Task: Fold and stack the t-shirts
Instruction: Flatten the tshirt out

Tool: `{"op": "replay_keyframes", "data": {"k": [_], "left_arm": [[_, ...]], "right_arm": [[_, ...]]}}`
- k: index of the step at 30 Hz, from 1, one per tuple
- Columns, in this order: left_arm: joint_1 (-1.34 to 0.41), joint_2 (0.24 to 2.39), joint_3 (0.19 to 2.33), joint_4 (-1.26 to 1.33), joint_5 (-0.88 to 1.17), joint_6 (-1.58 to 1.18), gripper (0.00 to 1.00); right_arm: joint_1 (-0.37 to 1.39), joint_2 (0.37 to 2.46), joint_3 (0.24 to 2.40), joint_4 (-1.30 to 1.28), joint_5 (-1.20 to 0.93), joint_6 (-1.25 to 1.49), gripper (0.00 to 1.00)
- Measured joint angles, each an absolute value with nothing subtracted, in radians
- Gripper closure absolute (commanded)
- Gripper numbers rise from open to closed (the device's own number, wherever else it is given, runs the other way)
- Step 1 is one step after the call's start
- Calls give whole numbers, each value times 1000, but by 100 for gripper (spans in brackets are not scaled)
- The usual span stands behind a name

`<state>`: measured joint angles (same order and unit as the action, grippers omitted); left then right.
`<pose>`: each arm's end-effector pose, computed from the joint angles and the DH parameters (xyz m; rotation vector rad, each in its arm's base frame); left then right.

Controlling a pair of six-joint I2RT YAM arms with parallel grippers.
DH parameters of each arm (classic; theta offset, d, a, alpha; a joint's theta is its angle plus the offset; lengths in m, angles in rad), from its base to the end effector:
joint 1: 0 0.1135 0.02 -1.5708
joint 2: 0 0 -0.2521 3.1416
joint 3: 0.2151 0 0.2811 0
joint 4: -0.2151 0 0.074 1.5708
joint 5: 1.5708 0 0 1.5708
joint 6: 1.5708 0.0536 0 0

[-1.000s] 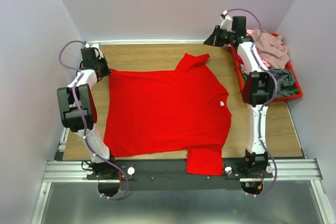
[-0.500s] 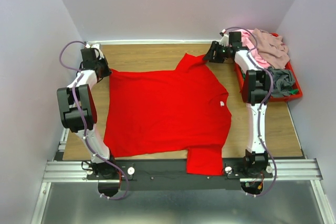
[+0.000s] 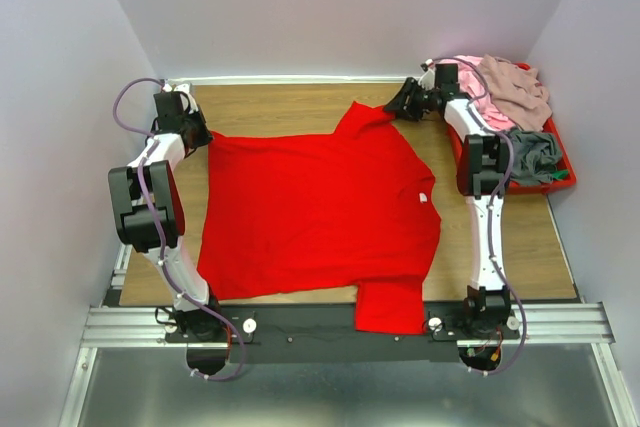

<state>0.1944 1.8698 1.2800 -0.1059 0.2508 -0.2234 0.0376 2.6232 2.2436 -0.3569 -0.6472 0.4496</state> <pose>0.4466 0.0744 0.1708 -0.3374 2.2324 -0.2994 0.6011 0.0550 0.1140 0.1357 2.3191 0.9935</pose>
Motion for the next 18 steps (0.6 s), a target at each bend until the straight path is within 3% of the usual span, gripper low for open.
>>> {"op": "replay_keyframes", "data": {"k": [10,15,18], "left_arm": [[194,1870,1280,-106,250,-220,100],[194,1870,1280,-107,250,-216,100],[194,1870,1280,-107,250,-215,100]], "right_arm": [[37,2708,2356,-299,-694,552,51],[37,2720,2371,-272,-714,585,70],[35,2724,2372,-260,-730,599,72]]}}
